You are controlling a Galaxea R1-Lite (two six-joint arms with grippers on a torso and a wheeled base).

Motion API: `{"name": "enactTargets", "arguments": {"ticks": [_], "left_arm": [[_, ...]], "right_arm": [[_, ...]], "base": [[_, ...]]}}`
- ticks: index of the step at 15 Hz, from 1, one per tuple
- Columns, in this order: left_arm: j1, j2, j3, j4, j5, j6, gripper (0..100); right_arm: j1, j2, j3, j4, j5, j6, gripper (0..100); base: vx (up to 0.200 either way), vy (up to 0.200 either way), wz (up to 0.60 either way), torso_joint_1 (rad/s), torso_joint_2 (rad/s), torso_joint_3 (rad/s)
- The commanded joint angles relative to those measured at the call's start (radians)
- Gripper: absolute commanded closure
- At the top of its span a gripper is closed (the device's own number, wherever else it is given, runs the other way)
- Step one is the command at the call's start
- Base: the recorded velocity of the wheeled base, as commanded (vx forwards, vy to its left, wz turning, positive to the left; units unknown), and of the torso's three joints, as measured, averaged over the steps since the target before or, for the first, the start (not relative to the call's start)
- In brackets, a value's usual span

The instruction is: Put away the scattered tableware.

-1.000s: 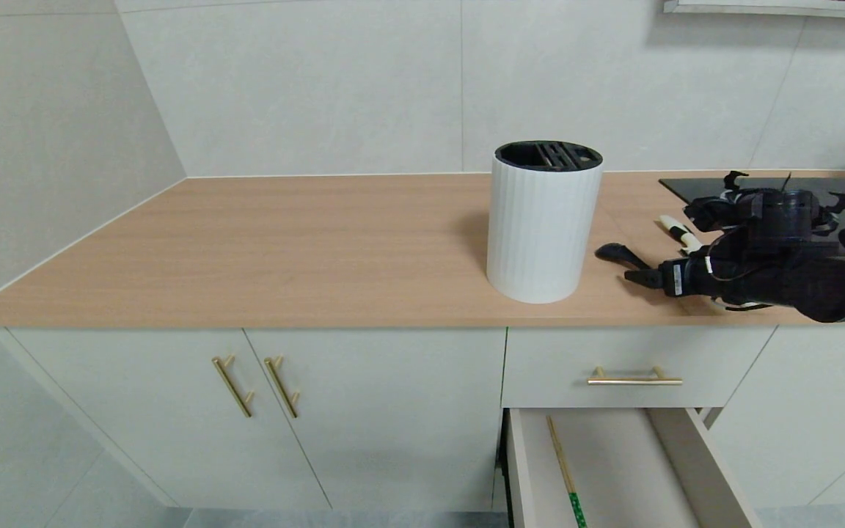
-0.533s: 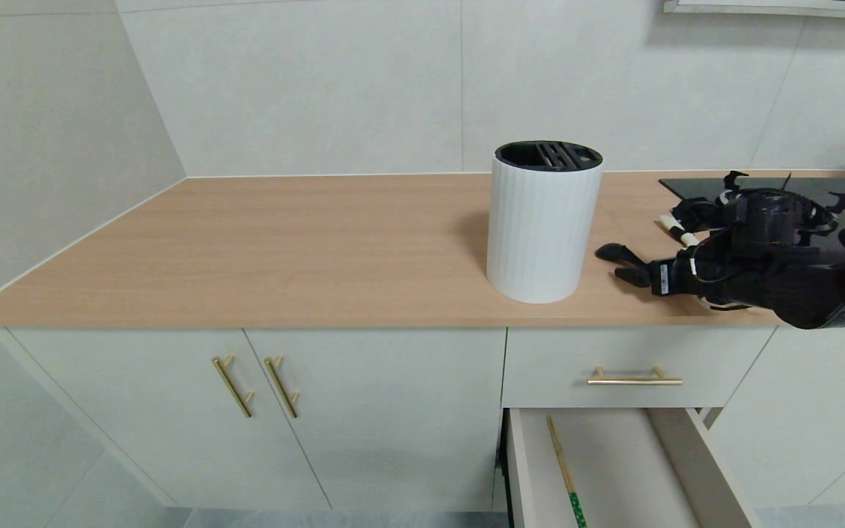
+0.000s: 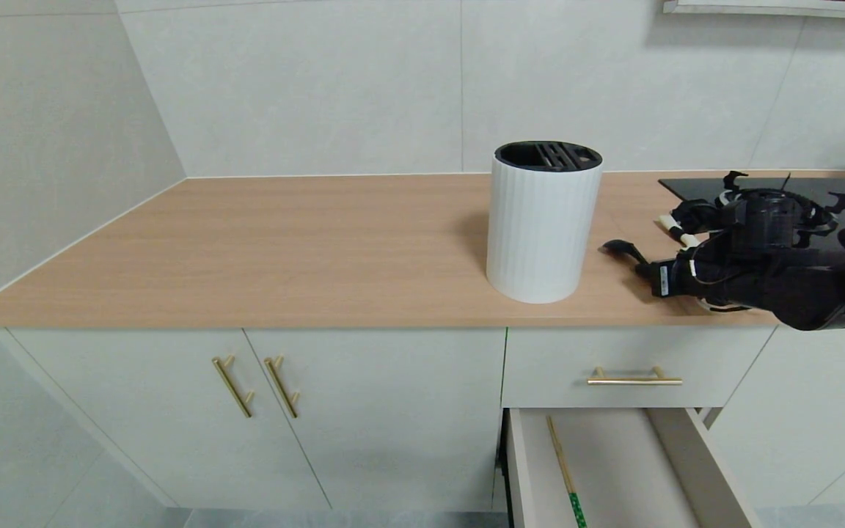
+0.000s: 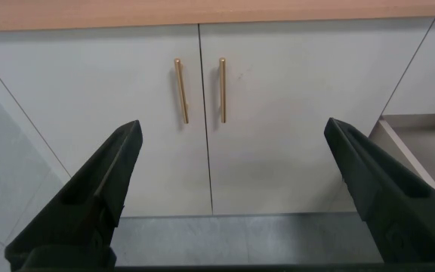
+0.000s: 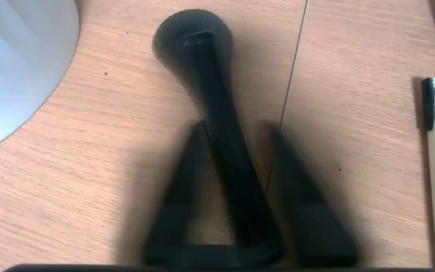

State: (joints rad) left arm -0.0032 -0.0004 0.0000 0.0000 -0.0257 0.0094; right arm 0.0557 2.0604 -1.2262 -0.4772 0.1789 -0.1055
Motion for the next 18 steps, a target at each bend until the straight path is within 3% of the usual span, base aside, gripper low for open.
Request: {"name": "enactTargets", "arguments": {"ticks": [1, 7, 10, 15, 18], "left_arm": [[0.000, 0.000, 0.000, 0.000, 0.000, 0.000, 0], [0.000, 0.000, 0.000, 0.000, 0.000, 0.000, 0], [0.000, 0.000, 0.000, 0.000, 0.000, 0.000, 0], [0.000, 0.000, 0.000, 0.000, 0.000, 0.000, 0], [0.000, 0.000, 0.000, 0.000, 0.000, 0.000, 0]], "right_arm": [[0.003, -0.003, 0.004, 0.002, 0.001, 0.000, 100], [0.007, -0.056, 0.005, 0.026, -0.006, 0.006, 100], [0.027, -0.138, -0.004, 0.158, -0.065, 0.017, 100], [0.167, -0.401, 0.045, 0.546, -0.361, 0.254, 100], [0.269, -0.588, 0.217, 0.583, -0.435, 0.328, 100]], "base": [[0.000, 0.000, 0.00, 0.000, 0.00, 0.000], [0.000, 0.000, 0.00, 0.000, 0.00, 0.000], [0.000, 0.000, 0.00, 0.000, 0.00, 0.000], [0.000, 0.000, 0.00, 0.000, 0.00, 0.000], [0.000, 0.000, 0.00, 0.000, 0.00, 0.000]]}}
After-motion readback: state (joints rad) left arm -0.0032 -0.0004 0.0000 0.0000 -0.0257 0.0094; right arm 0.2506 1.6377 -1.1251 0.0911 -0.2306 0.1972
